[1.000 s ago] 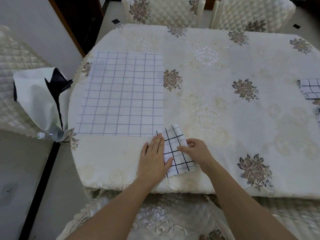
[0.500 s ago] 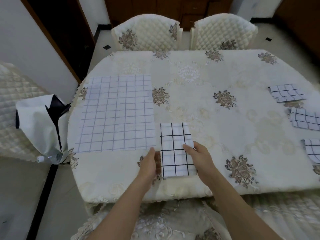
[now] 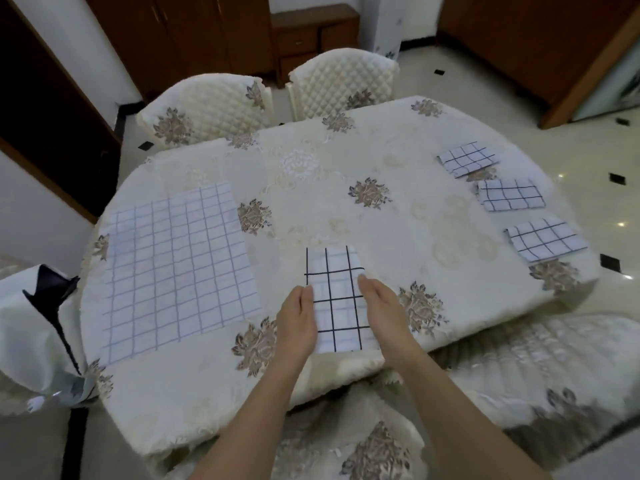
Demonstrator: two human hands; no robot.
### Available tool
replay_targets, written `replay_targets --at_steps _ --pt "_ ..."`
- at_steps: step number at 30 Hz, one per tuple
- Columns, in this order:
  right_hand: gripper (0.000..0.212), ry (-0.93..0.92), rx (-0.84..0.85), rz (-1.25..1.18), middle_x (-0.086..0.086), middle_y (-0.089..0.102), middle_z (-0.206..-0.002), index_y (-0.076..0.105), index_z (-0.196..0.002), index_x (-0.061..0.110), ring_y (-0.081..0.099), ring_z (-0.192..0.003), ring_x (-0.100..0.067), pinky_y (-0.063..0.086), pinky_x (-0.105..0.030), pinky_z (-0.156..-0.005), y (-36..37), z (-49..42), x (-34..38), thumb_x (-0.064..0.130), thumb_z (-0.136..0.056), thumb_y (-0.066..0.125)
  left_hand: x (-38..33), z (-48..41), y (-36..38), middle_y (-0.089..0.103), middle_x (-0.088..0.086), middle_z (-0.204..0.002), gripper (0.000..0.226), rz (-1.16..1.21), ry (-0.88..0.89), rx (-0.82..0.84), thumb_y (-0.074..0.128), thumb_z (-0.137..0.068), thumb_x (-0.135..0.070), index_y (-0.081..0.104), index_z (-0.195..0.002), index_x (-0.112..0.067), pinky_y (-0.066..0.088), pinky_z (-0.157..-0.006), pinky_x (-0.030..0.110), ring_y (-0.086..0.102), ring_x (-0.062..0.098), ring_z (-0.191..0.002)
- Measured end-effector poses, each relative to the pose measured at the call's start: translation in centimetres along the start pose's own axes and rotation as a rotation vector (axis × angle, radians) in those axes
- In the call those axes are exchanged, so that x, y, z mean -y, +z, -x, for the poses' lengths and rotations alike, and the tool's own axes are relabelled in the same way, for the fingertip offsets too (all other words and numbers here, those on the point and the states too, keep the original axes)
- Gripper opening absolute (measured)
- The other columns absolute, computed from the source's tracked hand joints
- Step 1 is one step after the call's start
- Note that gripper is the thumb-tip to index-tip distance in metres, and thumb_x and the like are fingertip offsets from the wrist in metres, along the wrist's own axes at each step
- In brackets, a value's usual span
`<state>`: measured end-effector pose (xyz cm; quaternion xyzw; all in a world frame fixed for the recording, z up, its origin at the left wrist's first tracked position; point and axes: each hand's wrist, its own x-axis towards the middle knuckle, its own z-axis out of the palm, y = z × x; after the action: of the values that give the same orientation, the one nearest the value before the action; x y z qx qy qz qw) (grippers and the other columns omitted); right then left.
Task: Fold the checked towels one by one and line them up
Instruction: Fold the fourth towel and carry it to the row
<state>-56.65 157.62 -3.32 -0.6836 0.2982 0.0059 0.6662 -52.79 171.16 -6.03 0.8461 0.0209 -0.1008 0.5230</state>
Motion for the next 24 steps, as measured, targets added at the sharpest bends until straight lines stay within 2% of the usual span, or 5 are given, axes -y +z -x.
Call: replay_targets --at_steps 2,6,11,15,24 --pt "0.048 -0.034 -0.110 0.040 -0.007 0.054 -0.120 0.058 -0.118 -0.002 0.054 -0.111 -0.018 0.042 -0.043 -0.102 -1.1 0.4 0.0 0.040 -0.107 0.039 -0.7 0.5 1.1 0.037 -0.001 -0.068 0.038 -0.015 0.053 0.029 0.036 -0.107 -0.033 0.034 -0.072 -0.018 0.028 -0.057 0.025 0.034 0.011 -0.061" --pt "0.043 -0.164 -0.275 0.188 -0.010 0.049 -0.073 0.046 -0.074 0.010 0.047 -0.069 -0.019 0.039 -0.041 -0.070 -3.2 1.1 -1.0 0.036 -0.107 0.036 -1.8 1.3 3.3 0.041 0.000 -0.071 0.038 0.058 0.034 0.136 0.034 -0.107 -0.033 0.041 -0.076 -0.012 0.034 -0.062 0.032 0.040 0.015 -0.066" --pt "0.041 -0.166 -0.490 0.228 -0.004 0.045 -0.068 0.041 -0.071 0.014 0.042 -0.064 -0.016 0.037 -0.034 -0.063 -7.1 3.4 -2.7 0.036 -0.106 0.037 -3.5 2.5 6.7 0.057 0.012 -0.084 0.039 0.072 0.081 0.290 0.033 -0.107 -0.032 0.051 -0.088 -0.003 0.041 -0.066 0.034 0.051 0.019 -0.073" --pt "0.042 -0.145 -0.686 0.233 0.002 0.040 -0.062 0.036 -0.068 0.017 0.036 -0.058 -0.011 0.031 -0.022 -0.053 -11.1 6.1 -3.9 0.033 -0.107 0.037 -5.4 4.7 10.8 0.054 -0.001 -0.077 0.037 -0.008 0.233 0.396 0.034 -0.107 -0.030 0.047 -0.078 -0.013 0.036 -0.061 0.024 0.049 0.012 -0.071" --pt "0.038 -0.028 -1.012 0.103 0.000 0.049 -0.069 0.044 -0.073 0.012 0.043 -0.064 -0.013 0.035 -0.031 -0.059 -23.2 10.5 -6.6 0.030 -0.106 0.038 -11.7 10.7 22.4 0.052 0.003 -0.073 0.039 -0.084 0.470 0.681 0.035 -0.107 -0.033 0.045 -0.076 -0.012 0.034 -0.058 0.027 0.046 0.015 -0.066"
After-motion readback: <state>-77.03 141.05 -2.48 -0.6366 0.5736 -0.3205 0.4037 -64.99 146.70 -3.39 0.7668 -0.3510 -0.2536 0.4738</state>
